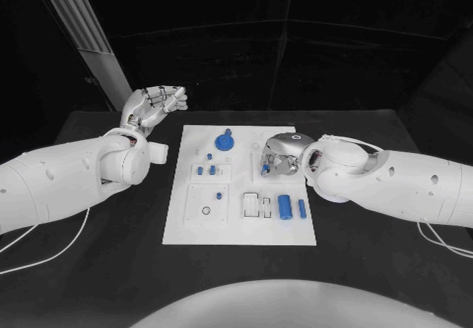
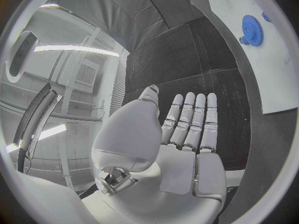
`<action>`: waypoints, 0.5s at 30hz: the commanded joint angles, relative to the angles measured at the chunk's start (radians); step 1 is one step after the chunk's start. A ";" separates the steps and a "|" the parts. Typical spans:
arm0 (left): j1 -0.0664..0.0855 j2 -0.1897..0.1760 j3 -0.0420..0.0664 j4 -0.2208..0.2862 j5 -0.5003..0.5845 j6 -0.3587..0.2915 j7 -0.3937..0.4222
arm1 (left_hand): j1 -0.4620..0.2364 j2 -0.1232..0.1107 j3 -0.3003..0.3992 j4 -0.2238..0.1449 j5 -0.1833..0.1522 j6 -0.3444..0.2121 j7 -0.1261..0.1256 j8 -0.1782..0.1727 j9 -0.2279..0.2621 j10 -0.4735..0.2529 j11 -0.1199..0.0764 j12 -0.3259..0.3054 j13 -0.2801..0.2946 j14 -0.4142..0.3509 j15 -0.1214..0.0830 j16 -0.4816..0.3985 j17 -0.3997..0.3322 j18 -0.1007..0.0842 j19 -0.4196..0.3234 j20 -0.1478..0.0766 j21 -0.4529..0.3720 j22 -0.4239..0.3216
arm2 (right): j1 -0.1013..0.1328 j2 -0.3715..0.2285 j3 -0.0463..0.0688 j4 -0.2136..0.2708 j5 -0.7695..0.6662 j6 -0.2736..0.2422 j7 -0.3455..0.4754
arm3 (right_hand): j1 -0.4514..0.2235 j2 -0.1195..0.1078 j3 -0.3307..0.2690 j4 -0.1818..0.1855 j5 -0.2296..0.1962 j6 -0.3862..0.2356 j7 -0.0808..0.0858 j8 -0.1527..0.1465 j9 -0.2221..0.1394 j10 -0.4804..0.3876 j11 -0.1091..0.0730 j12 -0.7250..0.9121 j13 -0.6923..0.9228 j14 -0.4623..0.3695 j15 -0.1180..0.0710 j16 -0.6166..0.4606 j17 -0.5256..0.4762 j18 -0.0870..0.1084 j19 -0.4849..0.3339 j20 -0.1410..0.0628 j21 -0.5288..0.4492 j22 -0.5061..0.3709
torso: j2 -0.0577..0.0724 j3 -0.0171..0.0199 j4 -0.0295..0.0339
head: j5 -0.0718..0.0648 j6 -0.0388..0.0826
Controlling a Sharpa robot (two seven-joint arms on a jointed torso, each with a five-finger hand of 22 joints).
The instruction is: Assemble the parts on the task board
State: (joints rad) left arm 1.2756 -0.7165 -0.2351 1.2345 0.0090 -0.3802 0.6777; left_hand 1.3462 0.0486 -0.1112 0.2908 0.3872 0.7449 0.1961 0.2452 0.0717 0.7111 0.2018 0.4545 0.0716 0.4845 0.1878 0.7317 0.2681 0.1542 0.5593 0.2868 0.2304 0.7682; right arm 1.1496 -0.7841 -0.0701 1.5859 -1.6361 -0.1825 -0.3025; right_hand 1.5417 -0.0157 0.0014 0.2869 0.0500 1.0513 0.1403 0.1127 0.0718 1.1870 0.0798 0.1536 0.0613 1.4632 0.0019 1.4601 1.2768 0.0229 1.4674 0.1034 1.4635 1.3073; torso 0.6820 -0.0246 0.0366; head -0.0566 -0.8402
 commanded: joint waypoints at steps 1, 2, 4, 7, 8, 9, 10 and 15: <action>0.001 0.000 0.000 0.000 -0.001 0.011 0.159 | 0.000 0.011 -0.005 0.001 0.004 -0.006 0.042 0.005 -0.001 -0.007 -0.001 0.007 -0.001 -0.007 0.001 0.003 -0.001 0.005 0.009 0.000 -0.006 -0.001 | 0.001 -0.002 0.000 0.003 -0.006 -0.006 -0.002 | 0.006 0.016 0.009 -0.001 -0.004 0.019 -0.005 0.009 0.003 0.013 -0.005 -0.007 0.001 0.055 -0.002 -0.001 0.003 0.004 0.051 0.004 0.001 0.224 | 0.000 -0.0001 0.0001 | -0.001 0.000; 0.001 0.000 0.000 0.000 -0.001 0.011 0.159 | 0.000 0.011 -0.005 0.001 0.004 -0.006 0.042 0.005 -0.001 -0.007 -0.001 0.007 -0.001 -0.007 0.001 0.003 -0.001 0.005 0.009 0.000 -0.006 -0.001 | 0.001 -0.002 0.000 0.004 -0.006 -0.005 -0.001 | 0.008 0.017 0.009 0.000 -0.004 0.022 -0.007 0.010 0.003 0.015 -0.007 -0.009 0.001 0.056 -0.003 -0.001 0.004 0.005 0.051 0.004 0.001 0.224 | 0.000 0.0000 0.0003 | -0.001 -0.001; 0.001 0.000 0.000 -0.001 -0.001 0.011 0.159 | 0.000 0.011 -0.005 0.001 0.004 -0.006 0.042 0.005 -0.001 -0.007 -0.001 0.007 -0.001 -0.007 0.001 0.003 -0.001 0.005 0.009 0.000 -0.006 -0.001 | 0.001 -0.002 0.000 0.005 -0.006 -0.003 0.000 | 0.012 0.021 0.009 0.001 -0.003 0.028 -0.011 0.012 0.004 0.019 -0.010 -0.011 0.001 0.056 -0.006 0.000 0.005 0.004 0.052 0.002 0.002 0.224 | -0.001 0.0002 0.0001 | -0.002 -0.001; 0.001 0.000 0.000 -0.001 -0.001 0.011 0.159 | 0.000 0.011 -0.005 0.001 0.004 -0.006 0.042 0.005 -0.001 -0.007 -0.001 0.007 -0.001 -0.007 0.001 0.003 -0.001 0.005 0.009 0.000 -0.006 -0.001 | 0.001 -0.002 0.000 0.005 -0.006 -0.004 0.003 | 0.025 0.034 0.015 0.000 -0.003 0.044 -0.021 0.018 0.006 0.027 -0.016 -0.014 0.001 0.057 -0.011 0.002 0.009 0.004 0.053 -0.002 0.005 0.225 | -0.001 0.0002 0.0003 | -0.002 -0.001; 0.000 0.000 0.000 -0.002 -0.001 0.011 0.159 | 0.000 0.011 -0.005 0.001 0.004 -0.006 0.042 0.005 -0.001 -0.007 -0.001 0.007 -0.001 -0.007 0.001 0.003 -0.001 0.005 0.009 0.000 -0.006 -0.001 | 0.001 -0.002 0.000 0.005 -0.006 -0.006 0.005 | 0.031 0.039 0.018 -0.001 -0.003 0.049 -0.024 0.020 0.007 0.030 -0.019 -0.015 0.001 0.057 -0.013 0.002 0.012 0.003 0.054 -0.003 0.007 0.226 | 0.000 0.0000 0.0006 | -0.003 0.000; 0.000 0.000 0.000 -0.002 -0.001 0.011 0.159 | 0.000 0.011 -0.005 0.001 0.004 -0.006 0.042 0.005 -0.001 -0.007 -0.001 0.007 -0.001 -0.007 0.001 0.003 -0.001 0.005 0.009 0.000 -0.006 -0.001 | 0.001 -0.002 0.000 0.005 -0.006 -0.007 0.007 | 0.036 0.042 0.020 -0.001 -0.003 0.053 -0.026 0.021 0.008 0.034 -0.021 -0.016 0.001 0.058 -0.015 0.003 0.013 0.003 0.055 -0.005 0.008 0.227 | 0.000 0.0000 0.0006 | -0.003 0.000; 0.000 0.000 0.000 -0.003 -0.001 0.011 0.159 | 0.000 0.011 -0.005 0.001 0.004 -0.006 0.042 0.005 -0.001 -0.007 -0.001 0.007 -0.001 -0.007 0.001 0.003 -0.001 0.005 0.009 0.000 -0.006 -0.001 | 0.001 -0.002 0.000 0.005 -0.006 -0.010 0.010 | 0.040 0.044 0.020 -0.001 -0.003 0.056 -0.028 0.022 0.008 0.036 -0.022 -0.017 0.000 0.058 -0.017 0.003 0.014 0.003 0.055 -0.006 0.008 0.227 | 0.000 -0.0001 0.0008 | -0.003 0.000; 0.000 0.000 0.000 -0.003 -0.001 0.010 0.159 | 0.002 0.012 -0.006 0.001 0.005 -0.006 0.042 0.006 -0.001 -0.008 -0.001 0.009 -0.001 -0.008 0.001 0.005 -0.003 0.005 0.009 0.000 -0.006 -0.001 | 0.001 -0.003 0.000 0.005 -0.006 -0.029 0.024 | 0.052 0.050 0.022 0.001 -0.003 0.061 -0.032 0.022 0.007 0.043 -0.026 -0.022 0.000 0.059 -0.021 0.005 0.017 0.002 0.057 -0.011 0.011 0.228 | 0.000 -0.0005 0.0007 | -0.002 0.000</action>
State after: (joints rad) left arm 1.2748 -0.7162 -0.2351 1.2317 0.0090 -0.3800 0.6777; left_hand 1.3462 0.0486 -0.1112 0.2908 0.3872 0.7449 0.1961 0.2452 0.0717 0.7111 0.2019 0.4607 0.0718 0.4845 0.1878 0.7317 0.2662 0.1541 0.5593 0.2868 0.2304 0.7684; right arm 1.1490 -0.7859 -0.0701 1.5891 -1.6369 -0.1867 -0.2976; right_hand 1.5848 0.0297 0.0173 0.2856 0.0474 1.1062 0.1099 0.1307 0.0771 1.2233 0.0524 0.1373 0.0614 1.4649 -0.0113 1.4602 1.2932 0.0229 1.4638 0.0993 1.4706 1.3073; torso 0.6817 -0.0246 0.0367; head -0.0597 -0.8400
